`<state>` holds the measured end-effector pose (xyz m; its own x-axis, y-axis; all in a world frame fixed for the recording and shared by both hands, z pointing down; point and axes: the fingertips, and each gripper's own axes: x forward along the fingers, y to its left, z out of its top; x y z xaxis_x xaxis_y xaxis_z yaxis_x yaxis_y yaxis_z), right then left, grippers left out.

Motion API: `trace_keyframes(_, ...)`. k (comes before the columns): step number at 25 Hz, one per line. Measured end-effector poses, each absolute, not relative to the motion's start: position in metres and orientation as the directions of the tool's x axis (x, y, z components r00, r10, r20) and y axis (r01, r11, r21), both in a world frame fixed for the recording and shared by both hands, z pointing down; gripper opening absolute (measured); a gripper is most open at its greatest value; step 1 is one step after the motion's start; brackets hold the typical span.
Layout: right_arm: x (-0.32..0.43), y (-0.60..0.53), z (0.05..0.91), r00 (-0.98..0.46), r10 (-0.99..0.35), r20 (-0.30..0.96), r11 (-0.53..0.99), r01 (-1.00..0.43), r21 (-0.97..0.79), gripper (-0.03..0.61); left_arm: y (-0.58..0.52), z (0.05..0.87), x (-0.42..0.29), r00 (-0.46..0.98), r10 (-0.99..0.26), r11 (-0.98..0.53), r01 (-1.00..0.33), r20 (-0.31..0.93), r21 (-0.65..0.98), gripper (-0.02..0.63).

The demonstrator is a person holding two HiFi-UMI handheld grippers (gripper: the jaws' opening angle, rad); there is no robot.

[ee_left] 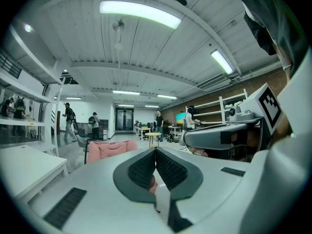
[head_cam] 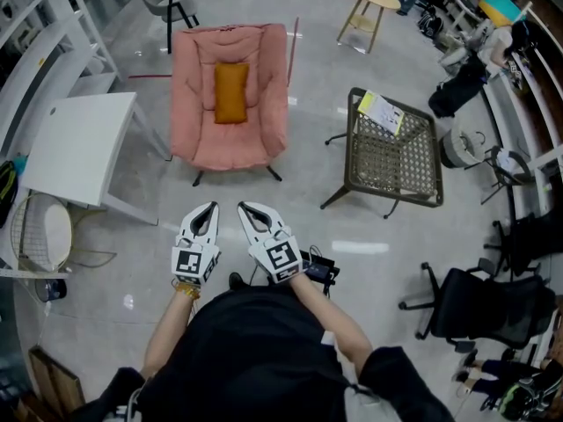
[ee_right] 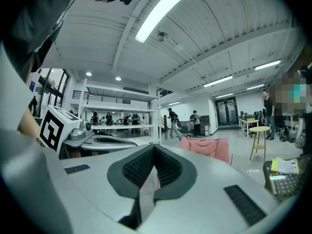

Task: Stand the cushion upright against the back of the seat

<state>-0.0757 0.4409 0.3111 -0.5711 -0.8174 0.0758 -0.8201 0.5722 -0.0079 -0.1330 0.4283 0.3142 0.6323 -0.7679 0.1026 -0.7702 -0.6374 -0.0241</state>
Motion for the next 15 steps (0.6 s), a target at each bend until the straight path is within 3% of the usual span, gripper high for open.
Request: trace_keyframes(15,-0.074,0.443,0.320,-0.557,-0.824,0.103,0.560,-0.828,0.007,0.015,0.432,0.326,-0.129,0.637,-0.760,-0.644,-0.765,0.124,-0.016,0.012)
